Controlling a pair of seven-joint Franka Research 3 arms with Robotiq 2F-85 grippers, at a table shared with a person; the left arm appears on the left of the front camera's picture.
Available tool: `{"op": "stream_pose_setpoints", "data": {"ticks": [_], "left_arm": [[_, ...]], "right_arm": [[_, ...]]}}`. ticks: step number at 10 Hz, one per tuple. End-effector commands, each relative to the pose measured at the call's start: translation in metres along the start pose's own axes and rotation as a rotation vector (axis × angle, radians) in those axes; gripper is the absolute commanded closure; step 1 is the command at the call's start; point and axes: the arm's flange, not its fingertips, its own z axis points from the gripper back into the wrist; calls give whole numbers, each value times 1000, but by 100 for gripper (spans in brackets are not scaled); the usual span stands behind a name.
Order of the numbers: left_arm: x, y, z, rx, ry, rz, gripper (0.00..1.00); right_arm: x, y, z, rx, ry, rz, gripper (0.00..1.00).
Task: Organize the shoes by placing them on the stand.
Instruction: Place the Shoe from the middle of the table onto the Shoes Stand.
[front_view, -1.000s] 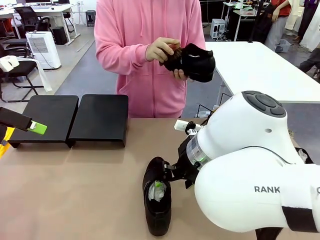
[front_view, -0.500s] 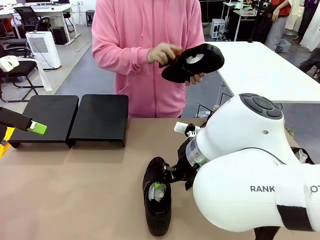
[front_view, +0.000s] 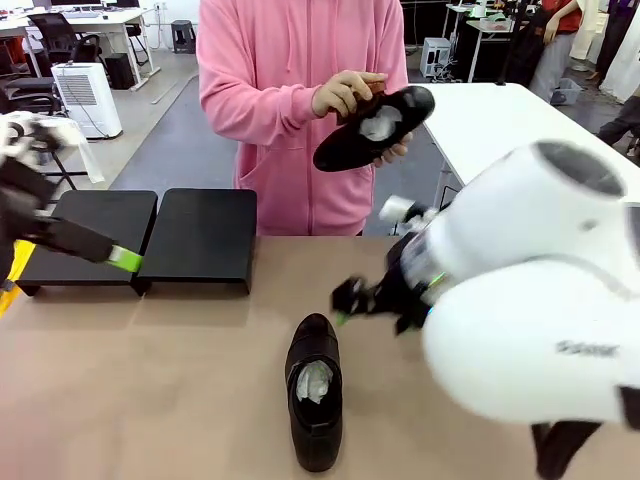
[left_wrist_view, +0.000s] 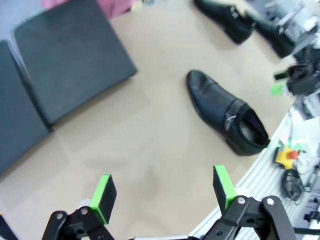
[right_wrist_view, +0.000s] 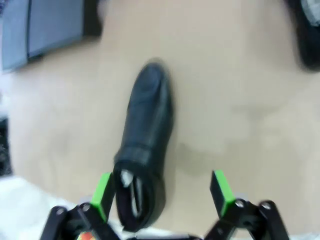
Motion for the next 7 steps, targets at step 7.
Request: {"op": "stream_pose_setpoints", "data": {"ticks": [7], "left_arm": [[-10,-207,-154,136,367,28,0]], "right_arm": [[-22,-220,96,-346,-239,-583,0]]}}
